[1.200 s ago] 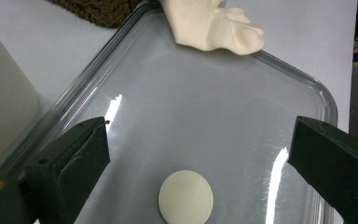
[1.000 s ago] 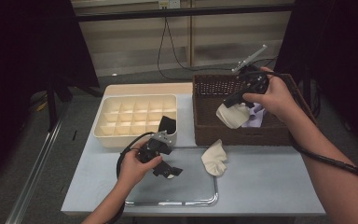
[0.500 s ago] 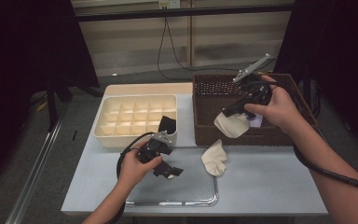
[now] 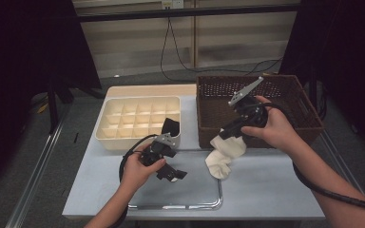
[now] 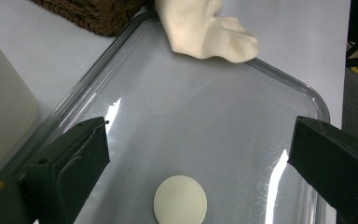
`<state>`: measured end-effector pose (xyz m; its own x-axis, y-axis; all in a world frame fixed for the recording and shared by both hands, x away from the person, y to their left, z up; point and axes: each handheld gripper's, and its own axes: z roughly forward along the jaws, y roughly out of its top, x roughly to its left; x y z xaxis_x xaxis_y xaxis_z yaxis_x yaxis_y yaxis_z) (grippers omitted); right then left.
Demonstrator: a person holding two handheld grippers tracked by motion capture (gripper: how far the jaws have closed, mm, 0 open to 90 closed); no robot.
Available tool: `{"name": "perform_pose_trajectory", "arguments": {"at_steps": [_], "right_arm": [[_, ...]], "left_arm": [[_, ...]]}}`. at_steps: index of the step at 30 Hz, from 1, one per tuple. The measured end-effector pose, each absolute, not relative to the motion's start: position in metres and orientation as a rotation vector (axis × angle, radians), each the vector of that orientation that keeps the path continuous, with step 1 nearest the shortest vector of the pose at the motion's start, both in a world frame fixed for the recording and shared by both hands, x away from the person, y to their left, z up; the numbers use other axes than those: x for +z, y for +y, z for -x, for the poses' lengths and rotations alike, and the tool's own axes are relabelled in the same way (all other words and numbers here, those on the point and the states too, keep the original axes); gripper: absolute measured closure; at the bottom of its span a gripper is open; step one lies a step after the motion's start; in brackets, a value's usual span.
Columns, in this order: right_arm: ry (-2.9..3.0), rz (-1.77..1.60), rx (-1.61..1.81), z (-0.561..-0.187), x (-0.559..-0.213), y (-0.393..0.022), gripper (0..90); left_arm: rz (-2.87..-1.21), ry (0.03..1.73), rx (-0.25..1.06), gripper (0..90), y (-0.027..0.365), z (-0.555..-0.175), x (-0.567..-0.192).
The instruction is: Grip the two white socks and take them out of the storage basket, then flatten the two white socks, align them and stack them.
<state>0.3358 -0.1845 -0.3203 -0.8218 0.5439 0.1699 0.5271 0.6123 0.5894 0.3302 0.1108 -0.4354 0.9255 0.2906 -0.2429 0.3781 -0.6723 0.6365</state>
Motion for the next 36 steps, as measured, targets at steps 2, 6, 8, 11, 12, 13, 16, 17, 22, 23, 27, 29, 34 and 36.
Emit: {"name": "perform_pose_trajectory", "arguments": {"at_steps": [2, 6, 8, 11, 12, 13, 16, 17, 22, 23, 27, 29, 34, 36], "right_arm": [[2.791, -0.947, 1.0, -0.334, -0.327, -0.184, 48.6], [2.779, -0.97, 0.99, -0.331, -0.337, -0.185, 38.4], [2.779, -0.964, 0.983, -0.329, -0.342, -0.186, 35.1], [2.776, -0.968, 0.979, -0.327, -0.347, -0.187, 30.8], [2.774, -0.955, 0.978, -0.326, -0.349, -0.187, 30.1], [2.768, -0.964, 0.984, -0.325, -0.35, -0.188, 28.7], [2.77, -0.947, 0.962, -0.322, -0.358, -0.189, 25.2], [2.759, -0.947, 0.956, -0.321, -0.36, -0.189, 23.8], [2.752, -0.93, 0.963, -0.315, -0.371, -0.191, 22.2], [2.754, -0.935, 0.958, -0.314, -0.373, -0.192, 22.0], [2.747, -0.954, 0.952, -0.311, -0.381, -0.198, 21.1], [2.739, -0.97, 0.95, -0.308, -0.385, -0.2, 20.8], [2.729, -0.974, 0.925, -0.305, -0.394, -0.205, 20.7], [2.721, -0.961, 0.927, -0.304, -0.398, -0.207, 20.8]], "left_arm": [[-2.351, 0.475, -0.156, 4.6, 0.11, -0.33, -0.436], [-2.335, 0.478, -0.172, 4.6, 0.11, -0.33, -0.438], [-2.337, 0.481, -0.166, 4.6, 0.109, -0.33, -0.438], [-2.334, 0.487, -0.179, 4.6, 0.109, -0.329, -0.439], [-2.34, 0.481, -0.175, 4.6, 0.109, -0.33, -0.439], [-2.345, 0.479, -0.178, 4.6, 0.109, -0.33, -0.438], [-2.346, 0.473, -0.177, 4.6, 0.109, -0.33, -0.439], [-2.353, 0.478, -0.164, 4.6, 0.108, -0.33, -0.439], [-2.338, 0.477, -0.168, 4.6, 0.106, -0.329, -0.439], [-2.345, 0.468, -0.163, 4.6, 0.106, -0.329, -0.439], [-2.339, 0.483, -0.167, 4.6, 0.105, -0.328, -0.439], [-2.352, 0.475, -0.16, 4.6, 0.105, -0.328, -0.439], [-2.35, 0.476, -0.152, 4.6, 0.104, -0.327, -0.439], [-2.35, 0.472, -0.154, 4.6, 0.104, -0.327, -0.439]]}}
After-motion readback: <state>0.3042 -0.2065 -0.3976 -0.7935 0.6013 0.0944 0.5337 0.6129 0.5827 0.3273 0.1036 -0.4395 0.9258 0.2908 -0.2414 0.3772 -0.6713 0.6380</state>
